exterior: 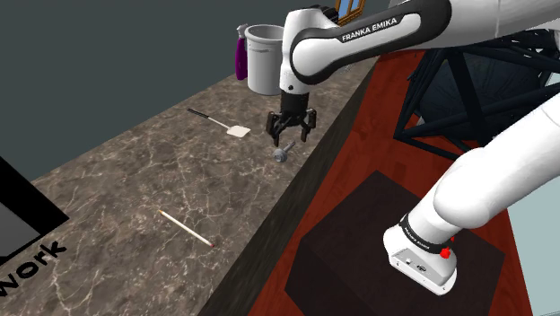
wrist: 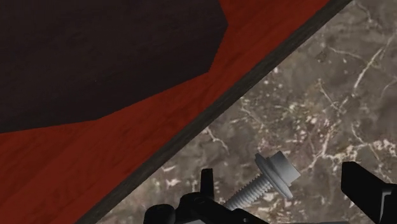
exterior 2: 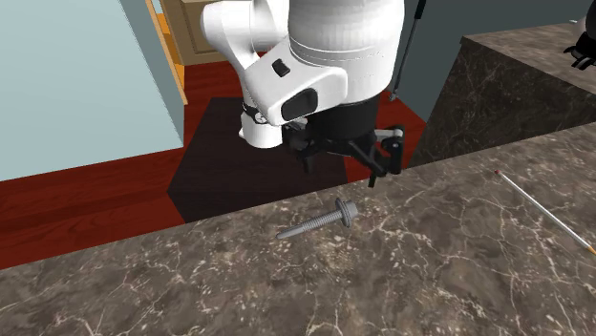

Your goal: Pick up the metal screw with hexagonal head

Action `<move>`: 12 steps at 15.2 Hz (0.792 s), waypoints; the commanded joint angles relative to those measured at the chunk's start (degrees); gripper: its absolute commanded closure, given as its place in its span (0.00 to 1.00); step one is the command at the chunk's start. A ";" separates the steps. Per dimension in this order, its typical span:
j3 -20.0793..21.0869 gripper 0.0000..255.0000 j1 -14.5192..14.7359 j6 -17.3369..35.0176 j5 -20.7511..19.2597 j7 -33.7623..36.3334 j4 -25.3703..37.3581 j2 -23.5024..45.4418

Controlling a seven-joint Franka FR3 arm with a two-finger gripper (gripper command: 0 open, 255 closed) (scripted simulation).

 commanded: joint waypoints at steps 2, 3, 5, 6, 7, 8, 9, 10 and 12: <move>0.81 0.00 0.06 2.40 0.91 4.01 2.15 4.77; 0.85 0.00 0.09 3.19 0.89 3.94 1.73 5.14; 0.95 0.00 0.14 4.76 0.85 3.81 0.93 5.93; 1.00 0.00 0.16 5.55 0.83 3.74 0.54 6.35; 1.05 0.00 0.18 6.34 0.80 3.68 0.17 6.78; 1.09 0.00 0.20 7.13 0.77 3.63 -0.19 7.22; 1.16 0.00 0.24 8.38 0.71 3.54 -0.73 7.94; 1.16 0.00 0.24 8.38 0.72 3.54 -0.75 7.93; 1.18 1.00 0.26 8.44 0.74 3.54 -0.82 7.91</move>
